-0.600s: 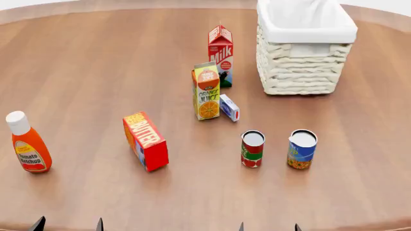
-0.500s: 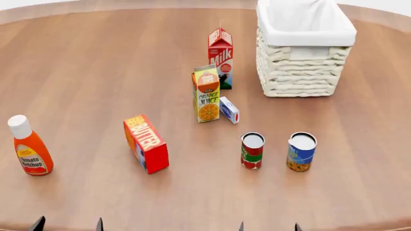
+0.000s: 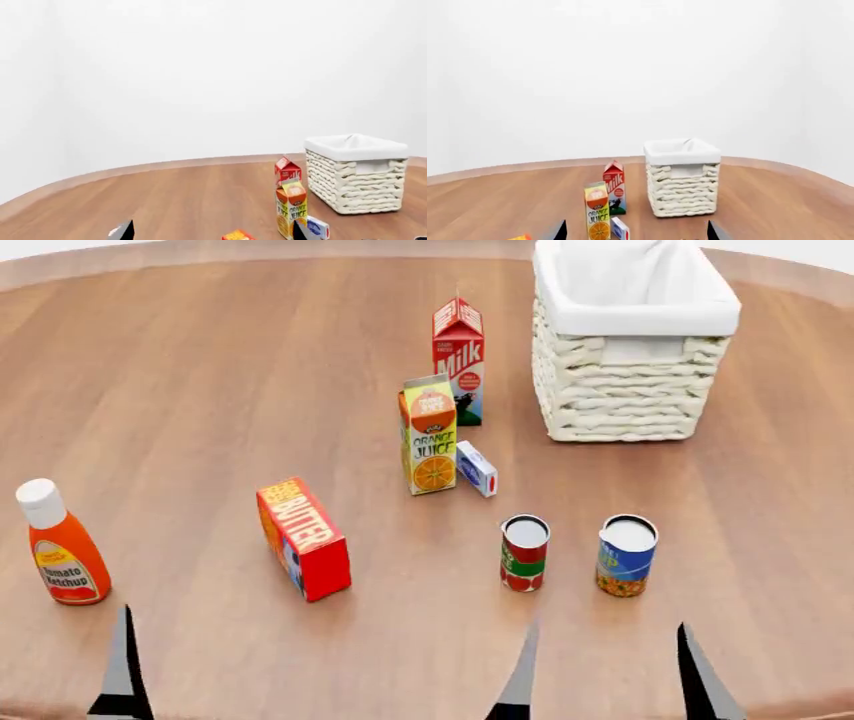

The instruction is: Pick up the tomato sauce, and put it in the basket.

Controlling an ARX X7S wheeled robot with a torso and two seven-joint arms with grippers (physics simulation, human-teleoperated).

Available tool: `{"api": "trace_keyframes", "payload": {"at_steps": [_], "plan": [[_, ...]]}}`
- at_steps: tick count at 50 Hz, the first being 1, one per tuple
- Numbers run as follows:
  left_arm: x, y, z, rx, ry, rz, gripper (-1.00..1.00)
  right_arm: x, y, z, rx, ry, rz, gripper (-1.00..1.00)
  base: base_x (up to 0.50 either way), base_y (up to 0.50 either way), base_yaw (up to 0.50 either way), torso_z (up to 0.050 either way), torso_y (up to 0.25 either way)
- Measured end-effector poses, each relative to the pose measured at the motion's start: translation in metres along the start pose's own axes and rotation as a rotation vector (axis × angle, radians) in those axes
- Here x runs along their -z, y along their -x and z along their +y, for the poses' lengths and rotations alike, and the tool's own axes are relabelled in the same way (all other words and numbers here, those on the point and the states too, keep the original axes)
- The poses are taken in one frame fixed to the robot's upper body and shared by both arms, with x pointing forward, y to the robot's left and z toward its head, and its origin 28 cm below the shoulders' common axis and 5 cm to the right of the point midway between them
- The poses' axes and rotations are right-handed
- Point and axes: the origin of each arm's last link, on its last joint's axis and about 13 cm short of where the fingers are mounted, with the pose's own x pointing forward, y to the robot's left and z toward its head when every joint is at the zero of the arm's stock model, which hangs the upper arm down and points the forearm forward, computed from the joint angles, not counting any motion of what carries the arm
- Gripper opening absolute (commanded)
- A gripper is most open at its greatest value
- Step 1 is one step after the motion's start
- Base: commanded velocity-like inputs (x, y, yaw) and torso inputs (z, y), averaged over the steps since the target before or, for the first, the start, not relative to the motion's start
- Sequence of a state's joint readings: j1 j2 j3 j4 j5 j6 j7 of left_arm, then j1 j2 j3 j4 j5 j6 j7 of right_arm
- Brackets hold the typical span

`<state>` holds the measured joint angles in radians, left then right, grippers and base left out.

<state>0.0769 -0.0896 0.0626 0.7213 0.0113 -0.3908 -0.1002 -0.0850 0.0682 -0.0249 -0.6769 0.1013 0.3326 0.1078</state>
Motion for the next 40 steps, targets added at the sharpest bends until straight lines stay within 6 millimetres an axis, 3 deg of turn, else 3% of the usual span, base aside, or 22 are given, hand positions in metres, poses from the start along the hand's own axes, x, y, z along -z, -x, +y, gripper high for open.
{"api": "trace_keyframes", "payload": {"at_steps": [13, 40], "plan": [[-0.028, 0.011, 0.0, -0.001, -0.012, -0.067, 1.0, -0.024, 0.007, 0.0, -0.001, -0.028, -0.047, 1.0, 0.46, 0.0, 0.0, 0.0, 0.0], [-0.037, 0.014, 0.0, -0.004, -0.018, -0.083, 1.0, -0.03, 0.011, 0.001, -0.01, -0.024, -0.05, 1.0, 0.5, 0.0, 0.0, 0.0, 0.0]]}}
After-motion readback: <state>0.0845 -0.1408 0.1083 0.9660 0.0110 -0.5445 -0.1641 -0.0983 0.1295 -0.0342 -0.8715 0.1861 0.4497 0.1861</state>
